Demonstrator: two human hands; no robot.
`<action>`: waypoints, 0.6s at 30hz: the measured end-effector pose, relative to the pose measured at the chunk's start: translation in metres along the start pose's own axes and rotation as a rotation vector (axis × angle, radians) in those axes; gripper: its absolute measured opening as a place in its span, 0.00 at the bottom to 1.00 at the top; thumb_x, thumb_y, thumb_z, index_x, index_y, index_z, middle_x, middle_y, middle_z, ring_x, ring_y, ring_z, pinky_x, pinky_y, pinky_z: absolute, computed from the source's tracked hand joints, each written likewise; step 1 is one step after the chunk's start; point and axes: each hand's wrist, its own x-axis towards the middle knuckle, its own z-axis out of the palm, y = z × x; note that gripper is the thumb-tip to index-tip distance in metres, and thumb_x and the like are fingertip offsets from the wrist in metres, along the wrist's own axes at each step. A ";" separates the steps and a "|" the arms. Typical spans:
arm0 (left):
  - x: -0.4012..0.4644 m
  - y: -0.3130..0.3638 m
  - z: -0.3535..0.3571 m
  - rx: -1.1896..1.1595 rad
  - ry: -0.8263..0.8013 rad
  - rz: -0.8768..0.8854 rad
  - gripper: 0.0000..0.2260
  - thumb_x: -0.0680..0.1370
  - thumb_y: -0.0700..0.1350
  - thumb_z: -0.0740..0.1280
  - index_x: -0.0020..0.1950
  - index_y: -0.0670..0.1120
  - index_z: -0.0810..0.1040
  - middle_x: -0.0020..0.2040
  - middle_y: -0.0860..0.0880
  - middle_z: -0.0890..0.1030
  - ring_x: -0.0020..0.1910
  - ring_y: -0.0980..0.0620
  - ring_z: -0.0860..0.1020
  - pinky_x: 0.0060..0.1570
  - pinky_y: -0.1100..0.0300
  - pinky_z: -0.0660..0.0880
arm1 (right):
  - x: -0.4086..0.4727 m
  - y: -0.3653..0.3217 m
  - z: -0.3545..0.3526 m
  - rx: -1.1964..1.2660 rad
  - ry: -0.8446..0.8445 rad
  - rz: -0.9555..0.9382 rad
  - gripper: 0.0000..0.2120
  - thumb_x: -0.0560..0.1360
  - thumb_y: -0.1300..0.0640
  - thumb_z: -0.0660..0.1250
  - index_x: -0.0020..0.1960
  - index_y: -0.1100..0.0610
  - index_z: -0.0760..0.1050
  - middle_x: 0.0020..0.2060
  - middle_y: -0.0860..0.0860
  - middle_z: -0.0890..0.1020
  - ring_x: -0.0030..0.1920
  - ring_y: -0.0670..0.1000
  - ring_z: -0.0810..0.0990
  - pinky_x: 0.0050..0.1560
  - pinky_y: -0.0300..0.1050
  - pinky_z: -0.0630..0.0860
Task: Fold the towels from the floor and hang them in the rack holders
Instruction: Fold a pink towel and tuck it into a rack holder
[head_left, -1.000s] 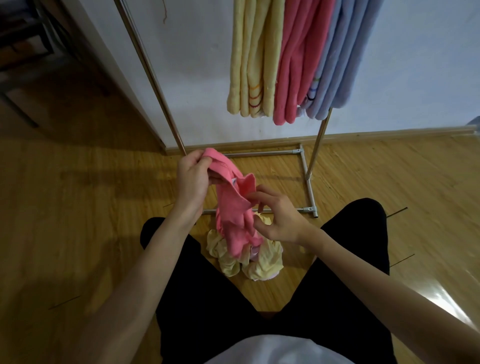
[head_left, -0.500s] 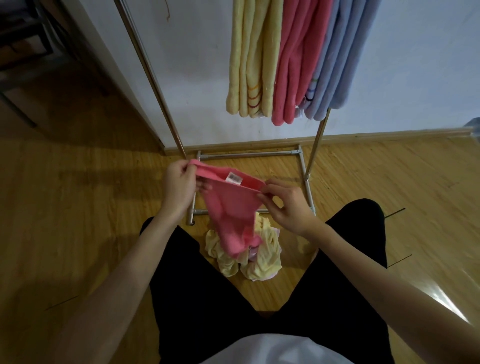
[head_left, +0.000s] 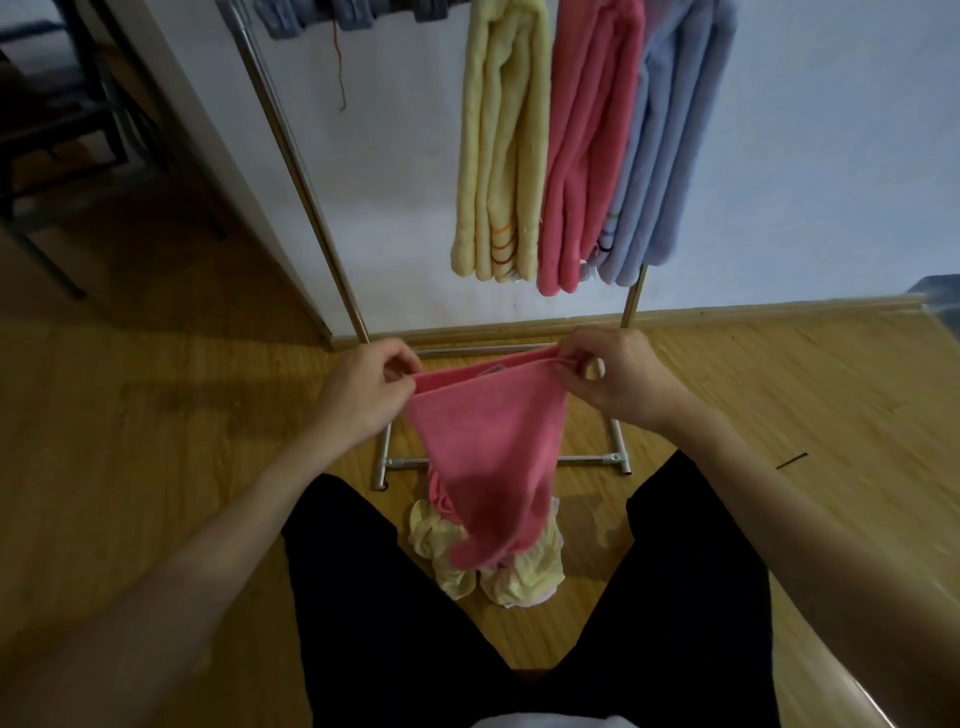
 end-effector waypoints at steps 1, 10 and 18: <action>0.001 0.011 -0.007 -0.008 0.010 0.043 0.10 0.74 0.37 0.67 0.42 0.54 0.78 0.41 0.56 0.80 0.42 0.57 0.78 0.43 0.57 0.79 | 0.003 0.000 -0.006 0.017 0.030 0.011 0.03 0.71 0.64 0.71 0.41 0.59 0.78 0.34 0.46 0.78 0.33 0.45 0.76 0.37 0.38 0.74; 0.006 0.096 -0.067 -0.196 0.060 0.282 0.16 0.74 0.31 0.63 0.45 0.53 0.76 0.42 0.56 0.80 0.42 0.63 0.79 0.42 0.67 0.76 | 0.047 -0.014 -0.048 0.231 0.386 0.034 0.08 0.68 0.67 0.72 0.37 0.57 0.75 0.31 0.47 0.76 0.32 0.44 0.74 0.36 0.37 0.75; 0.002 0.117 -0.090 -0.235 -0.116 0.349 0.16 0.77 0.36 0.63 0.53 0.59 0.73 0.50 0.53 0.80 0.46 0.55 0.81 0.46 0.56 0.81 | 0.073 -0.022 -0.071 0.294 0.355 -0.020 0.14 0.67 0.69 0.69 0.38 0.53 0.68 0.30 0.43 0.74 0.27 0.43 0.73 0.30 0.33 0.72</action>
